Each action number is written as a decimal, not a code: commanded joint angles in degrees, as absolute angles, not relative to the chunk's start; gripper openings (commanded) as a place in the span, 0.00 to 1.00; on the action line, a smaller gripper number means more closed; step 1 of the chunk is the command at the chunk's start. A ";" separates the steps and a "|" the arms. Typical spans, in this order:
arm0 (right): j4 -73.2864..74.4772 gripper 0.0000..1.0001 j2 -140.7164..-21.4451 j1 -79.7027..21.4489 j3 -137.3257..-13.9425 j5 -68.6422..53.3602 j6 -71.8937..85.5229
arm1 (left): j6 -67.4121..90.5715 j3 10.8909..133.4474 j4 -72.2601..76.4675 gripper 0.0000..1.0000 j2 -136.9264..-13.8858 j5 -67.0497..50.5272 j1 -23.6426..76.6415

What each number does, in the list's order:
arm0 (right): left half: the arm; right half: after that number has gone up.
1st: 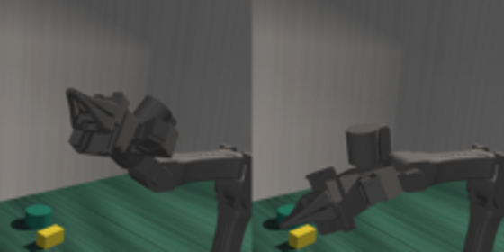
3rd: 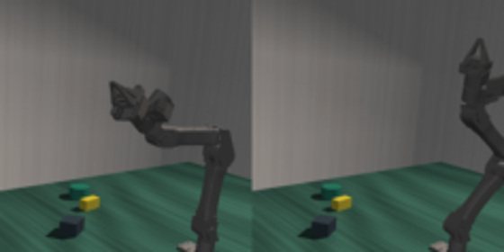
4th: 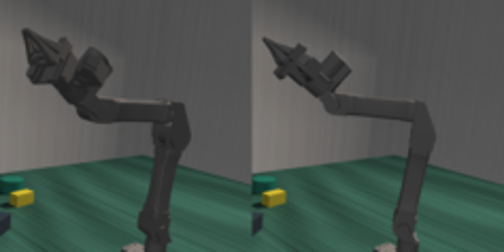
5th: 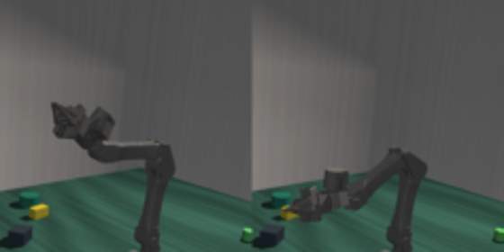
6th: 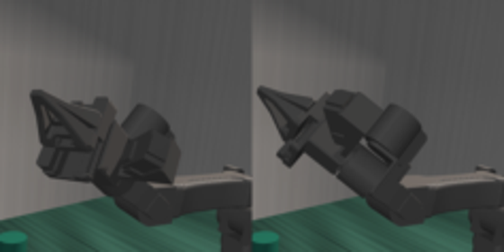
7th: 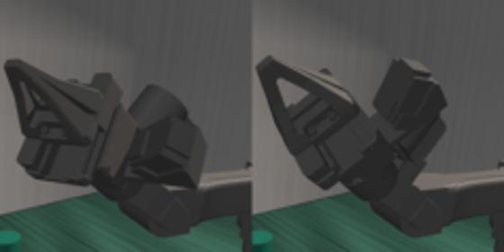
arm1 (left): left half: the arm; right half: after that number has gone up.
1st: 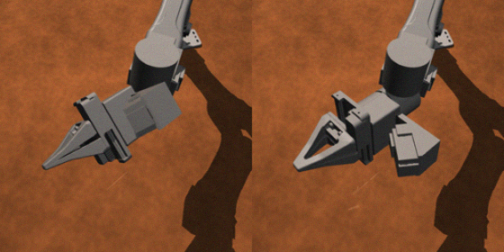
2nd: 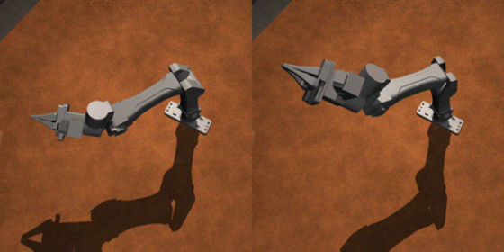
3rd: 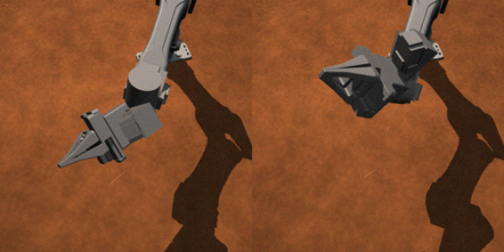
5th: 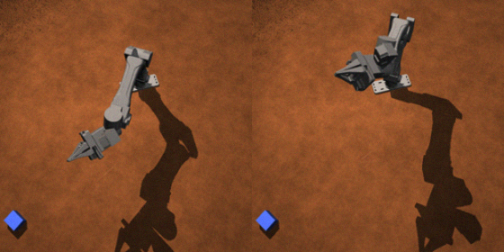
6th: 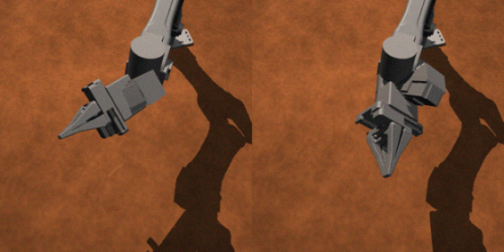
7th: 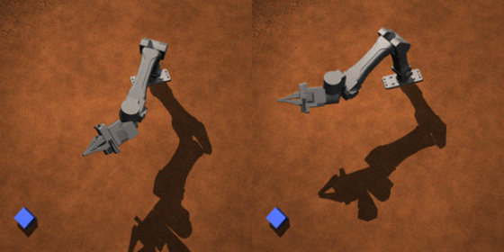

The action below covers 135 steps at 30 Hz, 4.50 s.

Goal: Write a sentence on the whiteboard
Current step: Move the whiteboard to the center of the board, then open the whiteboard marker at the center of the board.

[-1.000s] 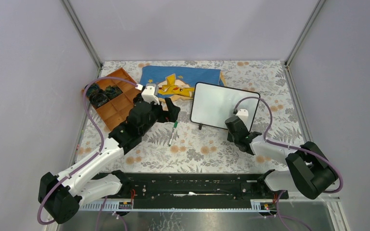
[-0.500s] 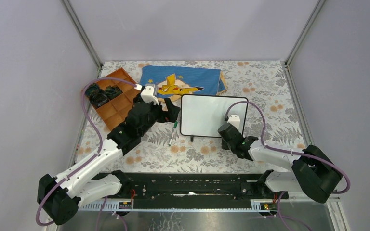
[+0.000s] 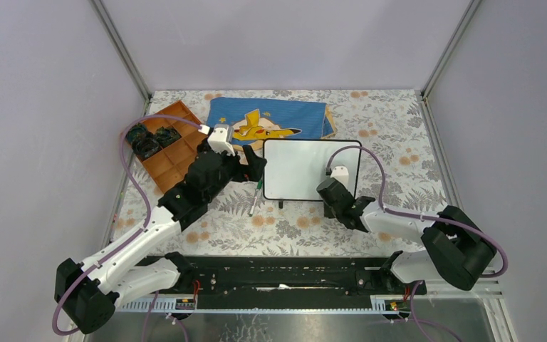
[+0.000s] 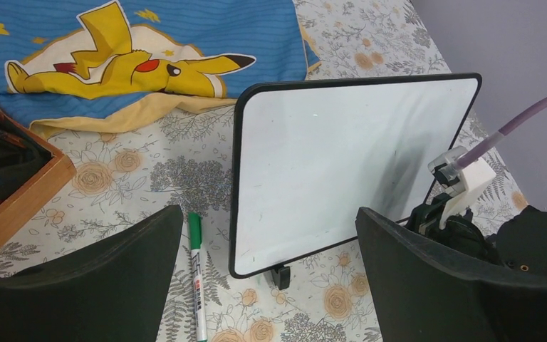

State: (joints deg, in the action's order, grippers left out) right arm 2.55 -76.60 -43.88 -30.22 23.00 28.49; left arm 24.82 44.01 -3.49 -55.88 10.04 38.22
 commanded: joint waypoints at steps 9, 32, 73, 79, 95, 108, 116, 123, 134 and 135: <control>0.54 0.00 -80.76 -40.26 -34.40 19.47 23.14 | 23.73 44.12 -1.12 0.99 -55.71 10.35 38.50; 1.58 0.57 -74.44 -39.82 -31.81 14.79 24.02 | 23.29 44.20 -1.38 0.99 -55.02 12.04 38.50; 8.10 0.96 -31.00 -40.78 -33.95 10.50 27.28 | 30.97 40.58 -24.97 0.99 -47.65 18.69 40.13; 10.06 0.98 -29.70 -40.78 -33.59 11.79 26.18 | 31.97 40.89 -24.93 0.99 -56.16 7.70 40.12; 14.44 0.96 -20.36 -40.78 -31.19 12.66 24.99 | 32.09 42.53 -23.20 0.68 -74.98 7.15 40.16; 15.47 0.95 -18.87 -40.78 -30.60 14.29 24.79 | 32.02 46.96 -17.62 0.54 -87.91 10.01 39.79; 15.61 0.94 -18.47 -40.80 -30.85 13.90 24.47 | 33.32 46.22 -17.07 0.38 -89.86 12.50 39.68; 15.23 0.94 -19.57 -40.78 -31.17 13.49 24.18 | 35.74 42.02 -18.45 0.14 -85.80 11.23 39.29; 15.44 0.94 -20.10 -40.83 -31.23 12.88 24.35 | 43.90 35.01 -25.32 0.07 -71.33 7.65 39.54; 15.59 0.94 -20.07 -40.79 -31.28 12.85 24.35 | 44.21 34.52 -26.03 0.07 -70.00 7.10 39.60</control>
State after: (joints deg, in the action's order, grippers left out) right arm 16.69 -19.92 -40.51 -30.35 12.82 25.28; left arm 40.10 36.60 -22.31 -74.54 9.26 39.70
